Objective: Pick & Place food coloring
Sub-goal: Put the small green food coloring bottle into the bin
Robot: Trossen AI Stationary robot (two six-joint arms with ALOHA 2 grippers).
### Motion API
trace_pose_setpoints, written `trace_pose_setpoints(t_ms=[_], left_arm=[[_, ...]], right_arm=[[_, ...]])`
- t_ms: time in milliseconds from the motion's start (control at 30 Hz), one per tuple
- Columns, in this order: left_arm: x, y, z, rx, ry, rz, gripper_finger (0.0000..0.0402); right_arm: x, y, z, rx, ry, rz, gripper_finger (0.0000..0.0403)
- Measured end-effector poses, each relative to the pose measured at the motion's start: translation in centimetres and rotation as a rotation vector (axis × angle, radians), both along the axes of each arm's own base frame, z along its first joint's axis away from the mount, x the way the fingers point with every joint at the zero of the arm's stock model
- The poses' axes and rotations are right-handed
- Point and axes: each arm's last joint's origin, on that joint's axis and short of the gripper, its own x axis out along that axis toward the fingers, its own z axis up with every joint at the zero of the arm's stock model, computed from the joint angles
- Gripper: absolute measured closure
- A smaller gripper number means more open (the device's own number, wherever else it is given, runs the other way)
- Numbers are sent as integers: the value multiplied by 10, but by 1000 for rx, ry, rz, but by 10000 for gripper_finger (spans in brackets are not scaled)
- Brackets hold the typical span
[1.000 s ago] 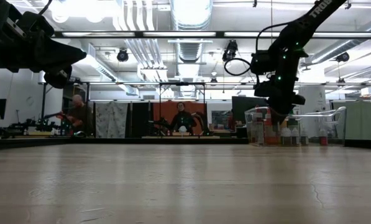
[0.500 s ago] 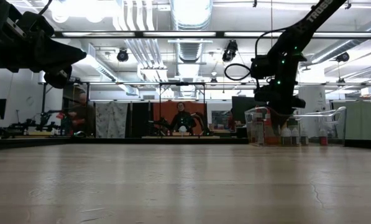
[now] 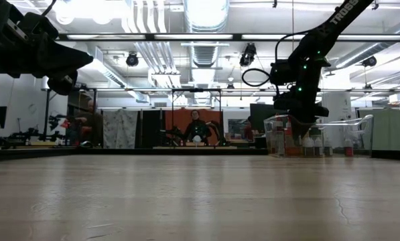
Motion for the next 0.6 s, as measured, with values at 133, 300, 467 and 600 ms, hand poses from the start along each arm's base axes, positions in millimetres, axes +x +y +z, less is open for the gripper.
trace_pose_setpoints(t_ms=[133, 300, 467, 600], left_arm=[[0, 0, 0, 0, 0, 0, 402], [0, 0, 0, 0, 0, 0, 402], [0, 0, 0, 0, 0, 0, 402], [0, 0, 0, 0, 1, 0, 402]], right_arm=[[0, 0, 0, -2, -2, 0, 332], [0, 0, 0, -3, -3, 1, 332], [-1, 0, -2, -1, -1, 0, 332], [-1, 1, -4, -1, -1, -1, 332]])
